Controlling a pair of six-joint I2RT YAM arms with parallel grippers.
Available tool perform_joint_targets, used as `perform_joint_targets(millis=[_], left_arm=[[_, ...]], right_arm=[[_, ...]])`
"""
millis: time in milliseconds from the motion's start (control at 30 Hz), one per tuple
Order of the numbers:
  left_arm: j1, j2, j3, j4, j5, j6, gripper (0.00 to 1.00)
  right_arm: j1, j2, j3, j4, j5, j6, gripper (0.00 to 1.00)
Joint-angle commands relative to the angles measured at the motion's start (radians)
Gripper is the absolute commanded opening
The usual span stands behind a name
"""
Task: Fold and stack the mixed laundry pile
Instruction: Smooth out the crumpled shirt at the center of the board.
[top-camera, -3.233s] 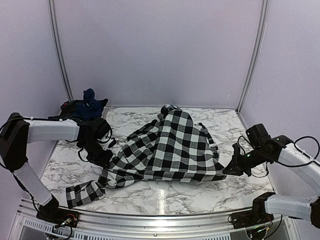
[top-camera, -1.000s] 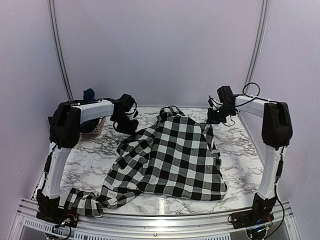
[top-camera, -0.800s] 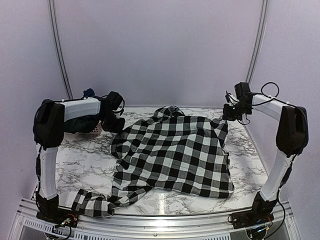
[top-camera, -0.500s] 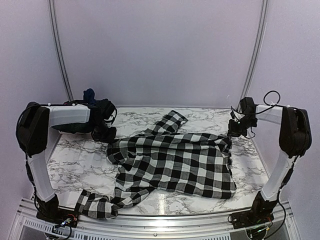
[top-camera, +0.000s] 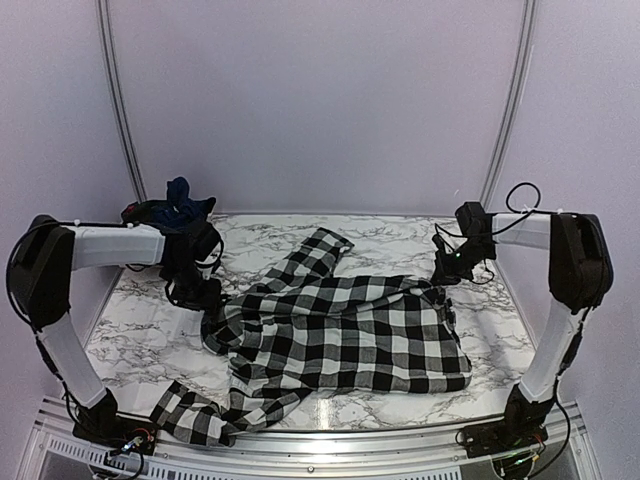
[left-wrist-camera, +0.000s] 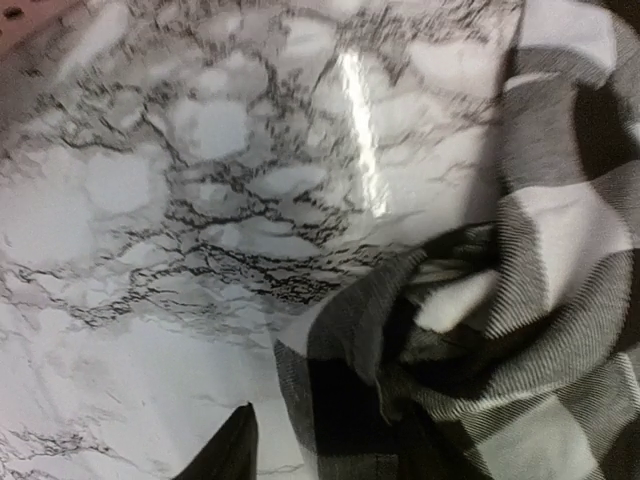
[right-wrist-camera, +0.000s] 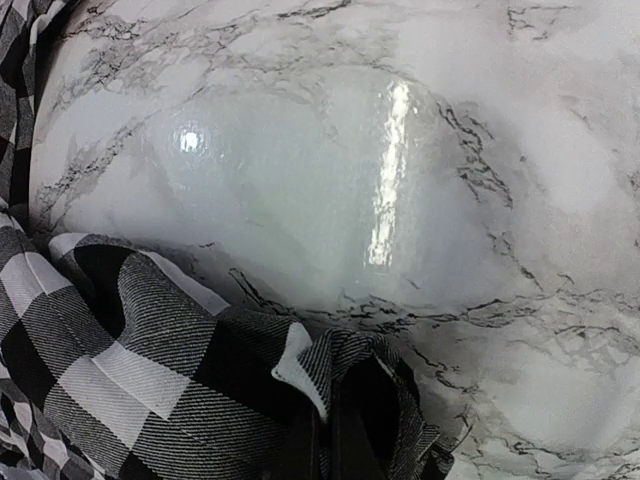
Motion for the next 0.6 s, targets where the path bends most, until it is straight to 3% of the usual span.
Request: perform_joint_targets(millis=[0, 300, 400, 567], left_arm=[[0.002, -0.061, 0.135, 0.123, 0.026, 0.048, 0.55], [-0.026, 0.461, 0.740, 0.138, 0.138, 0.075, 0.67], [-0.049, 0.582, 0.876, 0.136, 0.148, 0.103, 0.73], [-0.071, 0.729, 1.004, 0.130, 0.131, 0.094, 0.74]], right_arm=[[-0.003, -0.076, -0.012, -0.031, -0.026, 0.001, 0.00], [-0.003, -0.106, 0.031, -0.062, -0.047, 0.033, 0.00], [-0.002, -0.109, 0.034, -0.067, -0.050, 0.043, 0.00], [-0.001, -0.118, 0.030, -0.064, -0.065, 0.061, 0.00]])
